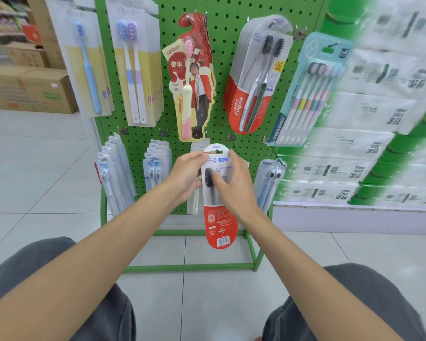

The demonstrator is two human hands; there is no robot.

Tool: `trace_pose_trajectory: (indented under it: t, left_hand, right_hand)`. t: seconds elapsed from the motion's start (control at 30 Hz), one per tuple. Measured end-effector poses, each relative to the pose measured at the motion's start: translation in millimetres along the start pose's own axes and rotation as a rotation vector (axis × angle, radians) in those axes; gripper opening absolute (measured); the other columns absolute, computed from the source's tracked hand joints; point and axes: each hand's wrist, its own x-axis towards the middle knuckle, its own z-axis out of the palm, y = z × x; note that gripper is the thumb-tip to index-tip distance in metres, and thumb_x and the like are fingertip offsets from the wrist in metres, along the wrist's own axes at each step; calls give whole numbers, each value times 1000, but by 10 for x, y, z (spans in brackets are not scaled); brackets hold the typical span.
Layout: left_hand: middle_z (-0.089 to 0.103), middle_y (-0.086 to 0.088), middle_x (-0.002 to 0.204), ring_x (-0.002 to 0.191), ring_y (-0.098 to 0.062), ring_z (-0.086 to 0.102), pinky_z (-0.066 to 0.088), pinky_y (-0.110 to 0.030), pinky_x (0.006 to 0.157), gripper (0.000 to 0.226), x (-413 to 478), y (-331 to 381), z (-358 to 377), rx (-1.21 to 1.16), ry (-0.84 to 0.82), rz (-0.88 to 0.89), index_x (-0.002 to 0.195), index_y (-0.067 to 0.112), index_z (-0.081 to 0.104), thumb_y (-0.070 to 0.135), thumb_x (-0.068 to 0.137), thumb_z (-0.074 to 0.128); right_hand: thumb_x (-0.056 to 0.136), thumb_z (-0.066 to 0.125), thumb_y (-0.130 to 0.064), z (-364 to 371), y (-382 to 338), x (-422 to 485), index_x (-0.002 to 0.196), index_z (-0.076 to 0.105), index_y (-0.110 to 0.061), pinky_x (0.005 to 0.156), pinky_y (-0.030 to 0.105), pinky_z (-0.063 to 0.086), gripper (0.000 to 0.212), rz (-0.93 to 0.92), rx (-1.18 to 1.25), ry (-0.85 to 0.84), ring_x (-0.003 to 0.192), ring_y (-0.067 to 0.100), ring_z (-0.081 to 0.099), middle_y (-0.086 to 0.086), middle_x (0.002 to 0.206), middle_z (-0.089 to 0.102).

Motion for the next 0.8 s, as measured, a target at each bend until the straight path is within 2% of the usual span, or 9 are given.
trace_pose_trajectory:
  t: [0.17, 0.33, 0.43, 0.5, 0.53, 0.57, 0.6, 0.7, 0.8]
  left_hand:
    - [70, -7, 109, 94, -21, 65, 55, -32, 77, 33, -18, 57, -24, -65, -68, -32, 116, 7, 68, 27, 103, 45]
    - [66, -17, 121, 115, -26, 63, 60, -37, 82, 25, -4, 77, -100, -52, -59, -6, 120, 3, 62, 14, 102, 49]
    - [65, -20, 117, 108, -24, 66, 61, -39, 79, 29, 1, 70, -118, -12, -27, 15, 124, 2, 59, 2, 95, 59]
    - [62, -16, 105, 92, -18, 67, 61, -38, 78, 37, -16, 70, -106, 15, 8, 26, 128, 3, 57, -2, 91, 63]
    - [61, -15, 104, 89, -18, 67, 61, -38, 78, 40, -22, 66, -98, 21, 31, 29, 129, 3, 57, -3, 90, 65]
    - [61, -16, 107, 92, -19, 67, 61, -37, 78, 42, -23, 59, -93, 24, 56, 31, 129, 3, 56, -3, 89, 66]
    - [60, -17, 113, 98, -21, 67, 61, -37, 78, 43, -20, 50, -89, 28, 79, 34, 130, 4, 56, -2, 89, 67]
    - [56, -14, 124, 108, -22, 64, 59, -36, 85, 48, 5, 48, -101, 64, 113, 50, 134, 10, 54, 7, 88, 70]
    - [62, -3, 121, 112, -16, 60, 51, -36, 96, 45, -5, 66, -110, 206, 81, 67, 131, 21, 56, 23, 89, 71]
  right_hand:
    - [94, 57, -42, -43, -100, -16, 155, 14, -19, 106, 5, 20, 78, 38, 95, -178, 130, -6, 24, -16, 146, 27]
    - [102, 31, -47, -112, -122, -29, 157, -2, -28, 123, 36, 11, 67, 211, 240, -333, 148, 4, 7, -15, 162, 1]
    - [106, 24, -36, -178, -208, -59, 154, 23, -16, 117, 27, 20, 52, 245, 354, -283, 137, 2, 29, -12, 152, 33]
    - [108, 25, -26, -225, -229, -61, 141, 45, -10, 97, 14, 31, 42, 246, 392, -244, 109, -6, 47, -16, 104, 33]
    - [107, 27, -22, -231, -211, -48, 131, 53, -13, 90, 13, 36, 36, 230, 394, -226, 96, -9, 53, 3, 133, 25]
    - [107, 30, -21, -233, -216, -43, 119, 58, -21, 88, 11, 38, 31, 221, 385, -208, 87, -15, 55, -22, 107, 57]
    - [106, 33, -20, -225, -205, -30, 110, 62, -24, 93, 15, 41, 29, 220, 377, -188, 91, -15, 57, -17, 103, 63]
    - [100, 41, -24, -158, -136, 19, 105, 61, 2, 103, 53, 41, 33, 255, 384, -83, 111, 41, 54, 26, 114, 61]
    - [95, 46, -27, -152, -78, 64, 99, 65, -5, 98, 60, 44, 30, 308, 460, -24, 108, 48, 56, 28, 112, 61]
